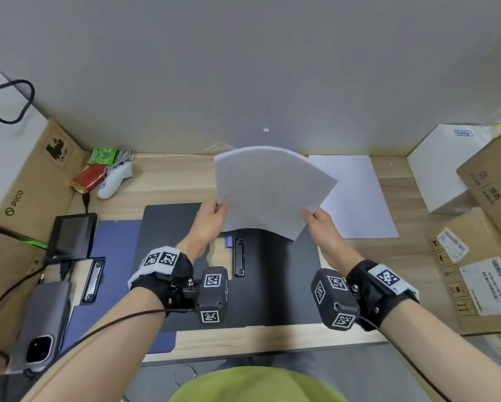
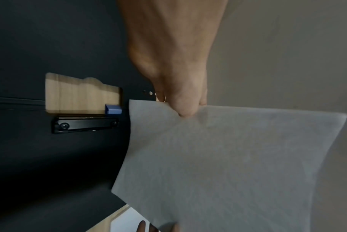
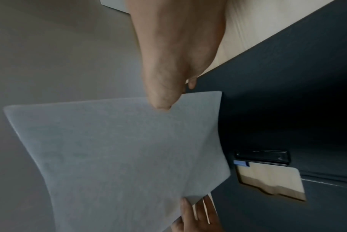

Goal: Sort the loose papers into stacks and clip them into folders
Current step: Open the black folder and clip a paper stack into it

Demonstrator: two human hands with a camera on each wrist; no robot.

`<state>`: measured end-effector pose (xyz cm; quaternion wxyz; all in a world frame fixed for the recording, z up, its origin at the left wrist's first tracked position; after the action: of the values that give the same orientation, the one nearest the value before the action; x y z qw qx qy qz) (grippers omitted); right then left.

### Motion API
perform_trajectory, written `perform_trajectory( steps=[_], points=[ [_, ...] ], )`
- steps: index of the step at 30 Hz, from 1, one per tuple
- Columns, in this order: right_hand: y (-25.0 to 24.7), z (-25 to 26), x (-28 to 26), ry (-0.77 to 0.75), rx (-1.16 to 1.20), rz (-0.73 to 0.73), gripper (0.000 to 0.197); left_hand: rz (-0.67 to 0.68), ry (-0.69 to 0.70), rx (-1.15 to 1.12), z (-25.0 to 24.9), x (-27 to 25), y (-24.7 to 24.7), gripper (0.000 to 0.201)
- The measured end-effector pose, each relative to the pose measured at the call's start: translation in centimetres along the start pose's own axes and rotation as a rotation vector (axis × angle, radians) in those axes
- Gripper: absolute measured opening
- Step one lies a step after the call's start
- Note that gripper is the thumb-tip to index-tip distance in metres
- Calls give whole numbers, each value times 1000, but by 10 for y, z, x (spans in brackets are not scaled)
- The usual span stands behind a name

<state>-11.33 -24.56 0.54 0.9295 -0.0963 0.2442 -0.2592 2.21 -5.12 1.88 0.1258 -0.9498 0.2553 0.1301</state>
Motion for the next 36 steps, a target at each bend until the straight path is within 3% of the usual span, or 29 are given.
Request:
perform_trajectory(
  steps=[4, 7, 13, 16, 19, 22, 24, 27, 36],
  points=[
    [-20, 10, 6, -20, -40, -88, 21, 47, -1, -36, -7, 9, 0, 25],
    [-28, 10, 6, -28, -38, -64, 26, 84, -35, -32, -2, 12, 3, 26],
    [-29, -56, -2, 190, -99, 23, 26, 219, -297, 83, 58, 4, 25, 16],
    [-21, -82, -10, 300, -26, 135, 22, 184, -377, 89, 86, 1, 32, 16],
    [-13, -93, -18, 330, -16, 252, 31, 152, -421, 104, 104, 2, 41, 13],
    [-19, -104, -14, 345, -38, 227, 38, 160, -498, 114, 115, 2, 52, 14],
    [-27, -109, -8, 357, -37, 191, 39, 84, -528, 115, 121, 7, 49, 15],
    [-36, -117, -1, 374, -32, 168, 37, -40, -499, 219, 132, 15, 38, 27],
    [-41, -135, 7, 384, -49, 178, 37, -92, -349, 603, 136, 21, 41, 55]
  ],
)
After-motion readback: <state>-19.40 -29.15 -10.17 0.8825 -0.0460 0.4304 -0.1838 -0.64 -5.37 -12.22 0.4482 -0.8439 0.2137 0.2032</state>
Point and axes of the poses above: each hand's wrist, its own x-axis towards the middle knuckle, its own y-axis out of the palm, z = x × y, the point moved 7 cm from there along x, towards the middle knuckle, and after that the axes turned 6 degrees about -x, right-handed, at the moved point
